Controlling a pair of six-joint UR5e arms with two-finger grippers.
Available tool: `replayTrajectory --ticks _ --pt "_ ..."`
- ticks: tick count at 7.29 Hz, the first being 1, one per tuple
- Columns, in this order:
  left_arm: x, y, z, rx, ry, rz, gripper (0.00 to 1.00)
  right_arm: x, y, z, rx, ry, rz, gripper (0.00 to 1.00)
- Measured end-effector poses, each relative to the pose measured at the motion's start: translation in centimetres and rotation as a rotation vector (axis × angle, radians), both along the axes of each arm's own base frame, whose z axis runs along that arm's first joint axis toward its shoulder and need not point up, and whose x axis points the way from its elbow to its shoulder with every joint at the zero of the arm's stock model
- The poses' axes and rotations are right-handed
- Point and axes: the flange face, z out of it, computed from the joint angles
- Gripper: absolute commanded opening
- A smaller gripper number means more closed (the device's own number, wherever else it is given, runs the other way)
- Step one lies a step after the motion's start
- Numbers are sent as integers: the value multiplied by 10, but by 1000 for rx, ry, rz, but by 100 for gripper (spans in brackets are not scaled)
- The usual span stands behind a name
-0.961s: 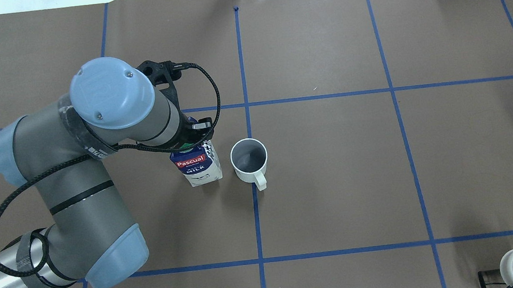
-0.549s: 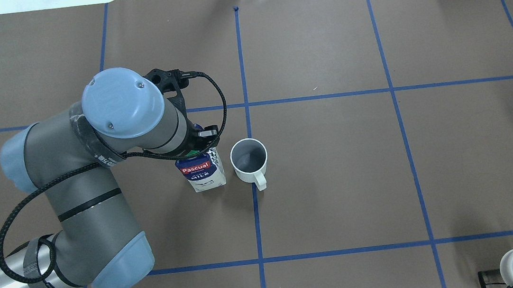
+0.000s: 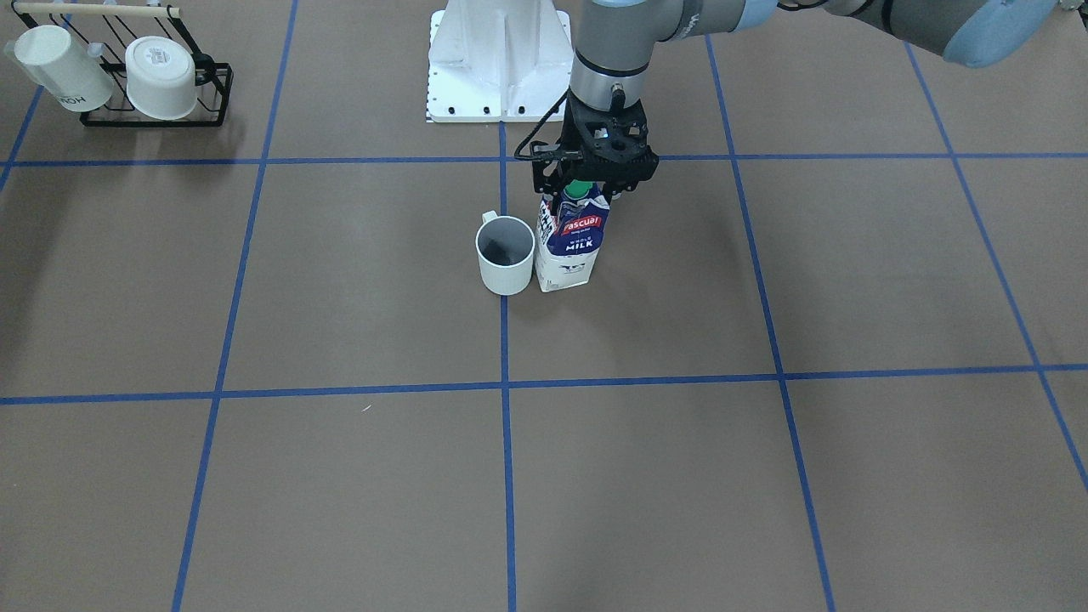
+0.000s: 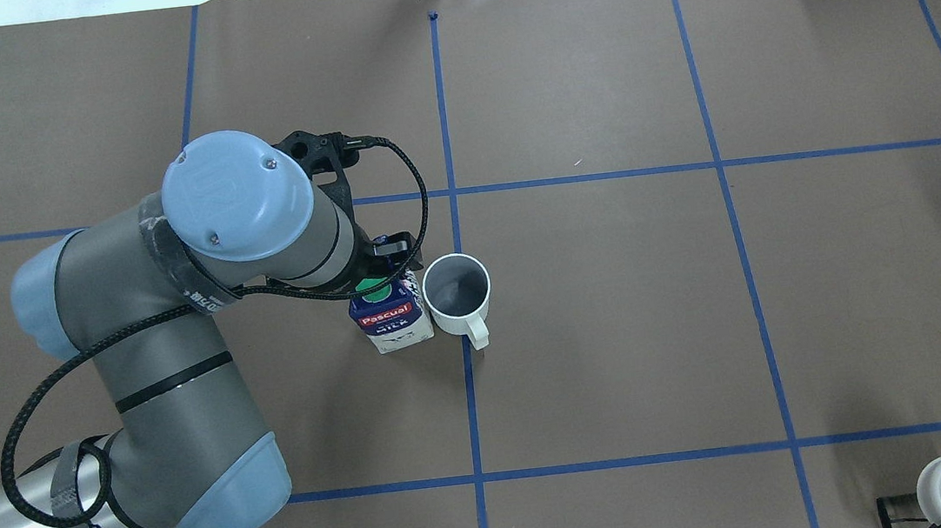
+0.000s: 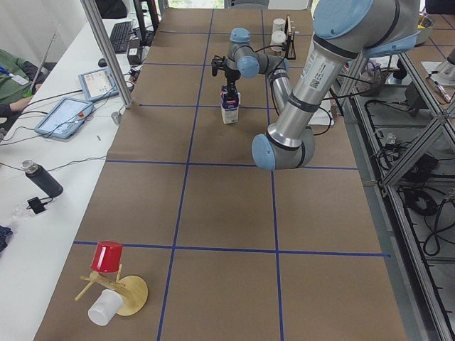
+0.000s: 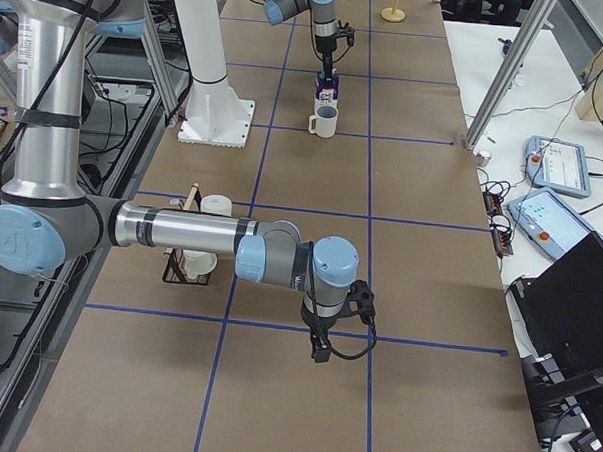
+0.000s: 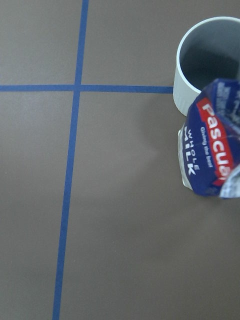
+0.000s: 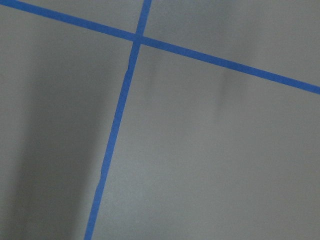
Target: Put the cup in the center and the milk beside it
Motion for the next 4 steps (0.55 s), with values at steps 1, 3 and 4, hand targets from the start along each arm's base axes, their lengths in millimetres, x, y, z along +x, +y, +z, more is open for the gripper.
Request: replayTrajectory --ticks 1,3,4 --pt "-3 1 -4 5 8 0 99 0 0 0 0 0 0 100" --pt "-29 2 -22 17 55 -7 99 0 0 1 -2 0 -1 100" --pt "-51 -10 -22 8 71 -7 99 0 0 2 -3 1 -2 100"
